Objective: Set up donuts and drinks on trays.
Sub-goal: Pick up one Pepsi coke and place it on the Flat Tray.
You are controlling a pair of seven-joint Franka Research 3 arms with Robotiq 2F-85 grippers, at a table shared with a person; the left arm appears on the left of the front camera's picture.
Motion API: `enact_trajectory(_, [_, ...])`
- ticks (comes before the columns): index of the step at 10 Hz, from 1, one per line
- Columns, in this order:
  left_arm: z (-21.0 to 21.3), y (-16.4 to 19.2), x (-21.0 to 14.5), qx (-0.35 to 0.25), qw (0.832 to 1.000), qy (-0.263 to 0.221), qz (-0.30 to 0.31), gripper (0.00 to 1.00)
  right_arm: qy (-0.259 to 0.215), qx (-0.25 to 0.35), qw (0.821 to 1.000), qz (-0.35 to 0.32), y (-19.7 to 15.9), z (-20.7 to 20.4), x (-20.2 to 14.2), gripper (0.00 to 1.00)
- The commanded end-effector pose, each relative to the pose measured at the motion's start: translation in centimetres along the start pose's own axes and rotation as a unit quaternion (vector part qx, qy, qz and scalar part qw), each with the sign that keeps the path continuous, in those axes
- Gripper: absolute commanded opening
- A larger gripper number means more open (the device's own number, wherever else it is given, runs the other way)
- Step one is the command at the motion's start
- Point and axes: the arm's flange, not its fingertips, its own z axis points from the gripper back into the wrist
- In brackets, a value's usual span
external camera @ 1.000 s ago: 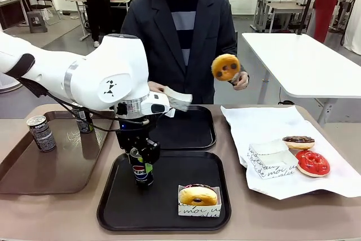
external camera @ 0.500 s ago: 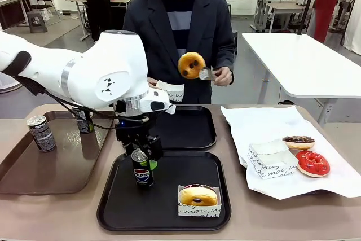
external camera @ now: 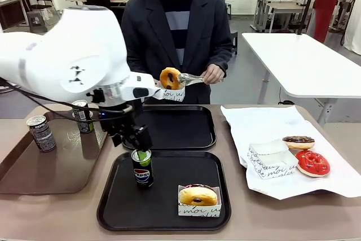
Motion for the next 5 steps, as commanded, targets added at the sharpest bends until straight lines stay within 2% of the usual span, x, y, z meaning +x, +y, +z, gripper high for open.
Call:
enact_trajectory(1, [1.4,1.4,-4.2,-0.025,1.000,-0.015,-0.011,1.00,-0.003,0.008,1.000,0.008,-0.1,0.1,0.0,1.00])
enact_trajectory(3, [3.0,2.6,-7.7,-0.020,0.999,-0.042,0.003,1.00,-0.003,0.008,1.000,0.008,-0.1,0.1,0.0,1.00])
enact_trajectory(5, [3.7,5.0,-9.5,-0.028,0.998,-0.039,0.033,1.00,-0.003,0.008,1.000,0.008,-0.1,0.1,0.0,1.00])
